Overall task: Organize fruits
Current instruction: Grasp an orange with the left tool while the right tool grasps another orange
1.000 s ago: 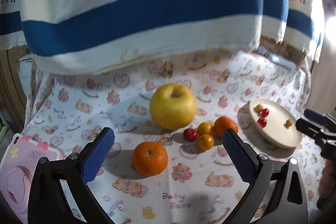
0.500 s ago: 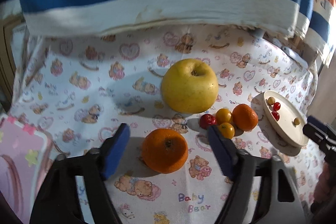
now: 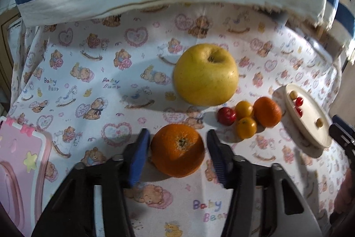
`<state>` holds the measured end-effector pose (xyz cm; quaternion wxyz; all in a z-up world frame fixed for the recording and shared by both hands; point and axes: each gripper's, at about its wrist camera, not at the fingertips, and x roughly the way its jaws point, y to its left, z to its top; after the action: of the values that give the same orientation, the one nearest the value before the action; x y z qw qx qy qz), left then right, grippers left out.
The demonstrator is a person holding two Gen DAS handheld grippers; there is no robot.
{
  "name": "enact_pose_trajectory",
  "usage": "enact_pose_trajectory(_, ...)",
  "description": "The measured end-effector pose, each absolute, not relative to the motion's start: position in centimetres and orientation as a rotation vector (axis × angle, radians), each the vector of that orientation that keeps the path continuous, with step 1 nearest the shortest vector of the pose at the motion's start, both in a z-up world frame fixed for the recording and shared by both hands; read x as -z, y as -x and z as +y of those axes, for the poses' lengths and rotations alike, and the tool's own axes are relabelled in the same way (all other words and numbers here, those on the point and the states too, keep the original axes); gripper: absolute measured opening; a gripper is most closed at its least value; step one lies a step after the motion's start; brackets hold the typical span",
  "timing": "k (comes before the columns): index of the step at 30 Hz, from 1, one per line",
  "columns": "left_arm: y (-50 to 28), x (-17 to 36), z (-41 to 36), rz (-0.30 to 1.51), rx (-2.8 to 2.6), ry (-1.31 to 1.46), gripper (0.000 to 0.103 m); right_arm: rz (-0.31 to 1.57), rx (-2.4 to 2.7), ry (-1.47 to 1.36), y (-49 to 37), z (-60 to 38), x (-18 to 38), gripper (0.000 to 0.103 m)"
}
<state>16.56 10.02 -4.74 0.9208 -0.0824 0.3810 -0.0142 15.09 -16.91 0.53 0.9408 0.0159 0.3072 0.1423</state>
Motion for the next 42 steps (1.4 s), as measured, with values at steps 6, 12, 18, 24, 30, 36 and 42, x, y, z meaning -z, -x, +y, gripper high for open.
enact_pose_trajectory(6, -16.5, 4.7, 9.8, 0.781, 0.021, 0.145, 0.047, 0.617, -0.287, -0.004, -15.4, -16.2, -0.8, 0.079)
enact_pose_trajectory(12, -16.6, 4.7, 9.7, 0.782, 0.017, 0.144, 0.047, 0.604, -0.309, 0.017, -16.8, -14.9, -1.4, 0.079)
enact_pose_trajectory(18, -16.8, 4.8, 9.4, 0.786, 0.007, 0.115, 0.048, 0.572, -0.329, 0.024, -19.0, -13.1, -1.6, 0.079)
enact_pose_trajectory(24, -16.8, 4.8, 9.4, 0.788, 0.004, 0.108, 0.048, 0.607, -0.382, 0.028, -21.2, -11.2, -1.1, 0.079)
enact_pose_trajectory(30, -16.9, 4.9, 9.2, 0.790, -0.003, 0.085, 0.048, 0.704, -0.448, 0.018, -23.2, -10.1, 0.5, 0.070)
enact_pose_trajectory(36, -17.7, 5.7, 9.1, 0.854, -0.008, 0.079, 0.049, 0.777, -0.492, 0.003, -24.3, -9.3, 2.3, 0.058)
enact_pose_trajectory(42, -17.7, 5.8, 9.1, 0.861, -0.008, 0.081, 0.049, 0.810, -0.511, 0.027, -24.6, -8.5, 3.1, 0.058)
